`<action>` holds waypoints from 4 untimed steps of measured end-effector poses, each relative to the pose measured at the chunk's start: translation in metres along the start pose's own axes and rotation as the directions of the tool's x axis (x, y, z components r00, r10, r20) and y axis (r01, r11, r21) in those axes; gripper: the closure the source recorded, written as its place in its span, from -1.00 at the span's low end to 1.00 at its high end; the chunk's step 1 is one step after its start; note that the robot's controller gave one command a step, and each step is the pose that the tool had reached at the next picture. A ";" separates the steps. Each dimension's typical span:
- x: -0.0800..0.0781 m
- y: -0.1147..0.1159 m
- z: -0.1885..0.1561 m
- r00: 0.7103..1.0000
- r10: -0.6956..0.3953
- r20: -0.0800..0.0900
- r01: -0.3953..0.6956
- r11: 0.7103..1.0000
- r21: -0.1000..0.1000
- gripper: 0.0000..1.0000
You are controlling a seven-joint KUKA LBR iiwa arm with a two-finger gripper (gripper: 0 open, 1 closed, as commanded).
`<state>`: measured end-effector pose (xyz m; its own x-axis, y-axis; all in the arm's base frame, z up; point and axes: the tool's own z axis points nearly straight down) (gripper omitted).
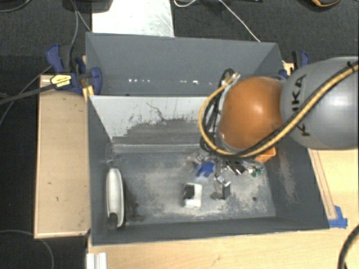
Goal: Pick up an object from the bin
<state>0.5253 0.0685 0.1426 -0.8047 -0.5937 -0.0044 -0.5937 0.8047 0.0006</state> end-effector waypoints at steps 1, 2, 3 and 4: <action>-0.030 -0.070 0.038 0.983 -0.181 -0.005 0.181 0.983 0.001 -1.00; 0.003 0.040 0.073 0.907 -0.420 0.002 0.420 0.907 -0.001 -1.00; -0.041 -0.059 0.071 0.970 -0.243 -0.002 0.243 0.970 0.004 1.00; -0.041 -0.059 0.071 0.971 -0.240 -0.001 0.240 0.971 0.003 1.00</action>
Offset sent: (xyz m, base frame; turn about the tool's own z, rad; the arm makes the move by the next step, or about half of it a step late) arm -0.0256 0.0295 -0.0726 -0.4348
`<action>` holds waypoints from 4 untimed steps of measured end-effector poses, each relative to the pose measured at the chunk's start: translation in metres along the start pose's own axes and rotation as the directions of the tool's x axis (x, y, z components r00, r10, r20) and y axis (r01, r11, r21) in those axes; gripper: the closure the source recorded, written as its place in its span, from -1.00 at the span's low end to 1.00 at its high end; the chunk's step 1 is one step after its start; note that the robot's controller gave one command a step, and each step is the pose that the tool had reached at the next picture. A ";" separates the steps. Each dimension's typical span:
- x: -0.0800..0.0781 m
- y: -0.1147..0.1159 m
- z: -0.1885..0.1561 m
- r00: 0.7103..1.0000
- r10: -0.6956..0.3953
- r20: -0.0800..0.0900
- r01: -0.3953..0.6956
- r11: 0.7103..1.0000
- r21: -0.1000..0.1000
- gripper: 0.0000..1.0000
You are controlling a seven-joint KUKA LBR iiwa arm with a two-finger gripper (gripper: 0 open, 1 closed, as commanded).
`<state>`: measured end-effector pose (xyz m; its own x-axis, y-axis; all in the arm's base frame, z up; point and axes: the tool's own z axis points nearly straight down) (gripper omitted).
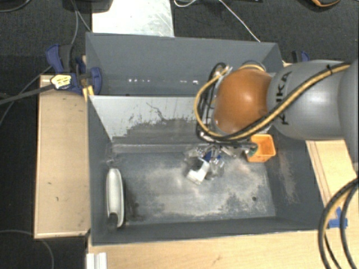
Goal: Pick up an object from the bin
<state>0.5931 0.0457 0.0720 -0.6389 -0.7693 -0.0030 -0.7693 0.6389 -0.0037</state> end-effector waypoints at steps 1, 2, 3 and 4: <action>0.001 0.001 -0.006 1.000 0.002 -0.001 -0.002 1.000 -0.002 1.00; 0.000 0.001 -0.016 1.000 0.004 0.000 -0.004 1.000 -0.001 1.00; 0.001 0.001 -0.026 1.000 0.006 -0.002 -0.006 1.000 -0.004 1.00; 0.001 0.002 -0.046 1.000 0.010 -0.002 -0.010 1.000 -0.004 1.00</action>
Offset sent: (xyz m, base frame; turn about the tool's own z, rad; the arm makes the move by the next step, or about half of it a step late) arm -0.0004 -0.0001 0.0300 0.0000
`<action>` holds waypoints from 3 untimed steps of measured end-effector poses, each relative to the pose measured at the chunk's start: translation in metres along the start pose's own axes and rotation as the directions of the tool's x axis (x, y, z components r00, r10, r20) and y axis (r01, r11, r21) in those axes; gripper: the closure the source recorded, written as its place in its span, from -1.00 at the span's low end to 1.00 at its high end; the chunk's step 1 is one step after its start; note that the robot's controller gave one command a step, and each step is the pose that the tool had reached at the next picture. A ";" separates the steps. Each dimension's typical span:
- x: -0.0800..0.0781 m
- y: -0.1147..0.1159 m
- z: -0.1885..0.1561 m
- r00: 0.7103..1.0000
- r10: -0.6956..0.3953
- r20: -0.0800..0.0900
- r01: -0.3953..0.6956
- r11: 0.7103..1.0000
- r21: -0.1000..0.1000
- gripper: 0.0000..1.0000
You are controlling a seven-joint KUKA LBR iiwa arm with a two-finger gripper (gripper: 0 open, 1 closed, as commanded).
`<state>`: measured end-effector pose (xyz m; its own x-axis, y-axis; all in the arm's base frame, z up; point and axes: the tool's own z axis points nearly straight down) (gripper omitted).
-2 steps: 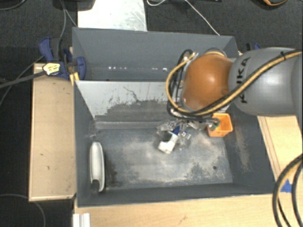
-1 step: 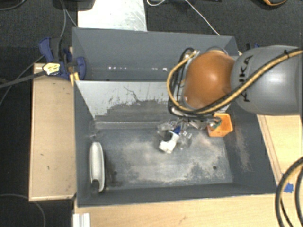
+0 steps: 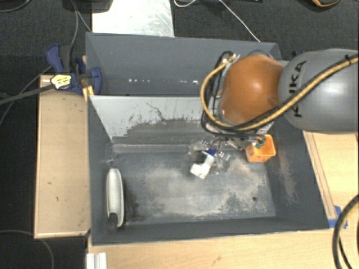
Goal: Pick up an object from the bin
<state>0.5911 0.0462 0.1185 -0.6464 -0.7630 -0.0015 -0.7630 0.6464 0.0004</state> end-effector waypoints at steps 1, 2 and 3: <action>-0.001 -0.001 -0.013 1.000 0.003 0.005 -0.003 1.000 0.005 1.00; -0.001 -0.001 -0.024 1.000 0.006 0.005 -0.006 1.000 0.004 1.00; -0.001 -0.001 -0.031 1.000 0.007 0.004 -0.007 1.000 0.004 1.00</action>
Offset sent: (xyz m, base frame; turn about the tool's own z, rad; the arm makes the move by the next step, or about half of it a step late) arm 0.0000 -0.0003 0.0361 0.0000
